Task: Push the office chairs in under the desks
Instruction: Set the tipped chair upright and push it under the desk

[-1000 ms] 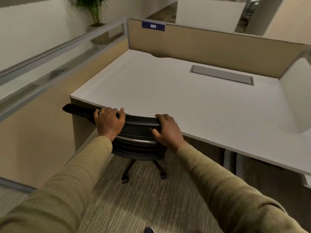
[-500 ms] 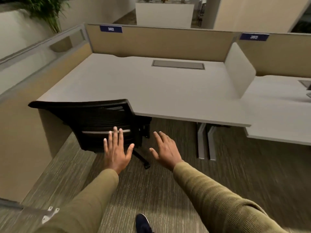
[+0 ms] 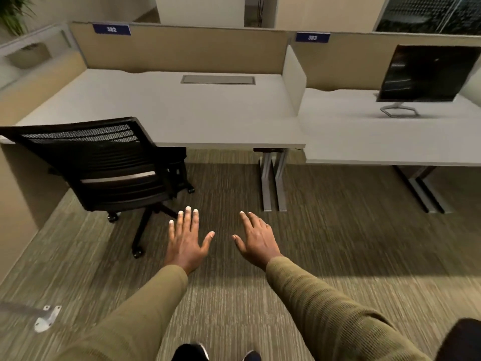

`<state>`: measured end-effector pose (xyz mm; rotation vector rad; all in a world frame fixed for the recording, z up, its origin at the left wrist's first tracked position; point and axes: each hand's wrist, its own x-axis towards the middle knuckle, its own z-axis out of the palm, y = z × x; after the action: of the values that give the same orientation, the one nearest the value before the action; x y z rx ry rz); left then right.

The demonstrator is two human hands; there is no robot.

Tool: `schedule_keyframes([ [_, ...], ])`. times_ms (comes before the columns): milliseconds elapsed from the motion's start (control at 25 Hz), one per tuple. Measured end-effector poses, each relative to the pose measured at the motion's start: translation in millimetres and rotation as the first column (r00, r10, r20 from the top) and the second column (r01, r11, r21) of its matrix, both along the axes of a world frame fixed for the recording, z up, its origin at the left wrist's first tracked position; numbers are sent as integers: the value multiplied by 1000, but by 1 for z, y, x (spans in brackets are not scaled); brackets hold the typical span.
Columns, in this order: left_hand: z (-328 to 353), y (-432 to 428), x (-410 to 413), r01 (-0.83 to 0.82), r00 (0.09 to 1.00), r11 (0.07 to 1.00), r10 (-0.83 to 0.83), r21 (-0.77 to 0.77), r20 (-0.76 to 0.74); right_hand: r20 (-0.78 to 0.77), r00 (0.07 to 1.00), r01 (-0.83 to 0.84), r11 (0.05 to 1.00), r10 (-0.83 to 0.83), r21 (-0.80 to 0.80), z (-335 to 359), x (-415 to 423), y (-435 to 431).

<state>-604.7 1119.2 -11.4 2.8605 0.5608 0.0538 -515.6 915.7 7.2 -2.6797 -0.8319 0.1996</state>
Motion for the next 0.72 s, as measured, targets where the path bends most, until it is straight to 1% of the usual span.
schedule_keyframes([
  [120, 6, -39, -22, 81, 996, 997, -80, 14, -33, 25, 999, 35, 999, -36, 32, 3, -31, -27],
  [280, 3, -83, -66, 151, 988, 989, -150, 2, -38, 36, 997, 73, 996, -75, 52, 5, -79, -60],
  [400, -4, -113, -107, 186, 981, 982, -186, 9, -49, -3, 992, 123, 991, -123, 61, 0, -133, -92],
  [480, -12, -135, -138, 208, 977, 978, -208, -18, -53, -31, 990, 141, 988, -139, 55, -8, -174, -114],
  [600, -28, -172, -189, 268, 958, 963, -269, -28, -103, -69, 982, 177, 984, -176, 21, -19, -232, -152],
  [720, -33, -213, -223, 301, 941, 953, -305, -45, -150, -89, 974, 209, 978, -210, -12, -24, -274, -193],
])
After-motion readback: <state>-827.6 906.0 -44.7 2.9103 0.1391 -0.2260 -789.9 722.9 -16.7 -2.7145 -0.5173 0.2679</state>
